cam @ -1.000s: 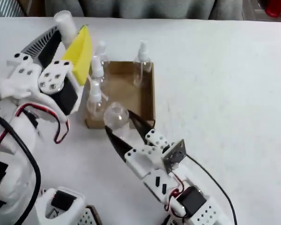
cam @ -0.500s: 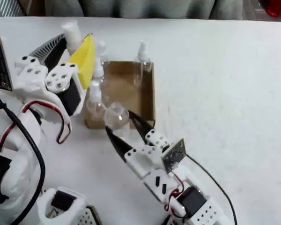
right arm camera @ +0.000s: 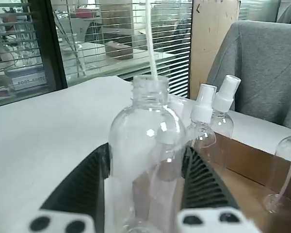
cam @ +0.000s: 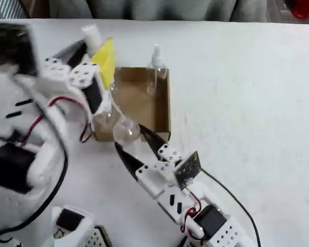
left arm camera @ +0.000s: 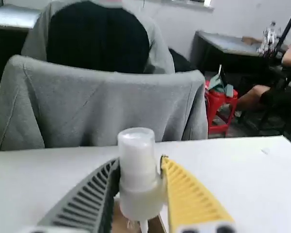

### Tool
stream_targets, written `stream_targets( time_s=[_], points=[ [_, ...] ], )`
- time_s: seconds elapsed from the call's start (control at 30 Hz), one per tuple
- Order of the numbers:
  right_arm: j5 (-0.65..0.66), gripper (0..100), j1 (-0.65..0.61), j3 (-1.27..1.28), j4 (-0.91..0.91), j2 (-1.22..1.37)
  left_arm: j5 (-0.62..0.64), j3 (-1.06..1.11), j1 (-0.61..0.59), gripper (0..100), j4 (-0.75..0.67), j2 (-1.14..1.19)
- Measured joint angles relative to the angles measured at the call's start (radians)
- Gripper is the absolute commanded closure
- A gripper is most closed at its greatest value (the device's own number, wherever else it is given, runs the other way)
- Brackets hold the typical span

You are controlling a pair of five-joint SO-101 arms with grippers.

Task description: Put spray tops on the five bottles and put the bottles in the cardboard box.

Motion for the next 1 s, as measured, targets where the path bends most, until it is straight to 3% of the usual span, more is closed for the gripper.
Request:
stream_targets(
  time_s=[0.4, 0.57, 1.0],
  points=[
    [0.0, 98.3, 0.0, 0.0, 0.0, 0.0, 0.009, 0.106, 0.058, 98, 0.015, -0.002],
    [0.0, 98.3, 0.0, 0.0, 0.0, 0.0, 0.009, 0.235, 0.138, 98, 0.008, -0.094],
    [0.0, 98.3, -0.006, 0.0, 0.0, 0.0, 0.009, 0.62, 0.147, 98, -0.051, -0.368]
  ],
)
